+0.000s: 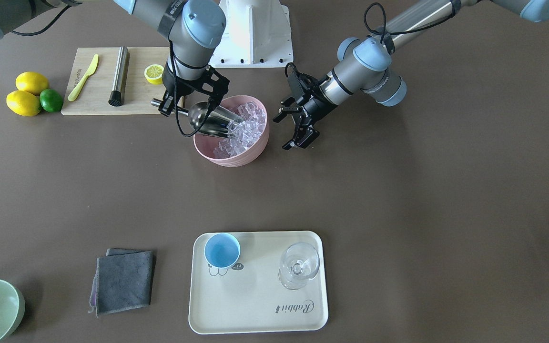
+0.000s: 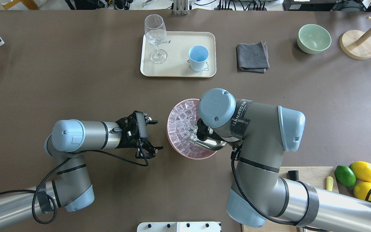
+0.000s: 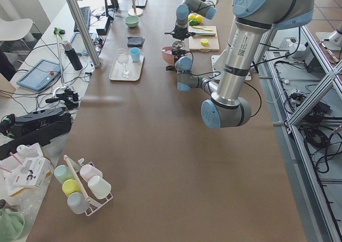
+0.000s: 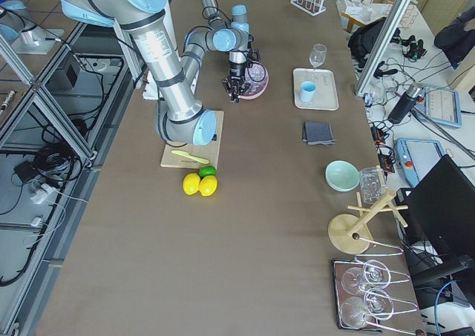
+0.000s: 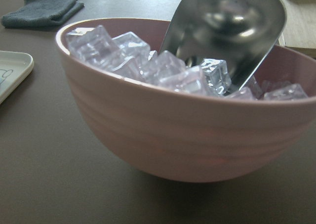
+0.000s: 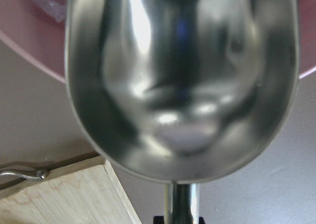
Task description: Put ice in cup with scoop
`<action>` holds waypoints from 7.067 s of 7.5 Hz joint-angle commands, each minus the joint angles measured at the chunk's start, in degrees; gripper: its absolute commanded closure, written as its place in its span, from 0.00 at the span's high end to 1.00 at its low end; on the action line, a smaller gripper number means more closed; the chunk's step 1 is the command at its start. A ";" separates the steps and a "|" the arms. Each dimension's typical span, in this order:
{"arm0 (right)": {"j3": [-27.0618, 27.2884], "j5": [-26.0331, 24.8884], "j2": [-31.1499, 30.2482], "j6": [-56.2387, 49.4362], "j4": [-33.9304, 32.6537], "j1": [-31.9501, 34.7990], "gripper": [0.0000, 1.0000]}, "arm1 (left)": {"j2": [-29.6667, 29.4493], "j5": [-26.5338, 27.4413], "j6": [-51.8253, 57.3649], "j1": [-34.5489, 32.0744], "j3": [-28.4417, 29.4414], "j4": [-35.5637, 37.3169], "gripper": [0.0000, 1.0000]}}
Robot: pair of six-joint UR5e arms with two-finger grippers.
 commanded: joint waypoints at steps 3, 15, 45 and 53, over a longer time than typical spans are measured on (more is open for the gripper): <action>0.78 0.13 -0.63 0.00 1.75 0.00 0.00 | 0.09 0.00 0.00 0.00 0.00 -0.03 0.99; 4.83 1.98 -8.45 0.09 17.30 0.09 0.00 | 0.09 0.00 0.00 0.00 0.00 -0.12 0.99; -14.70 40.92 6.11 43.86 14.15 20.63 0.00 | 1.49 0.12 0.26 -1.49 -1.84 0.49 0.99; -31.73 57.07 16.33 43.86 14.15 24.08 0.00 | 16.49 -21.89 0.26 -18.17 -18.34 23.56 0.99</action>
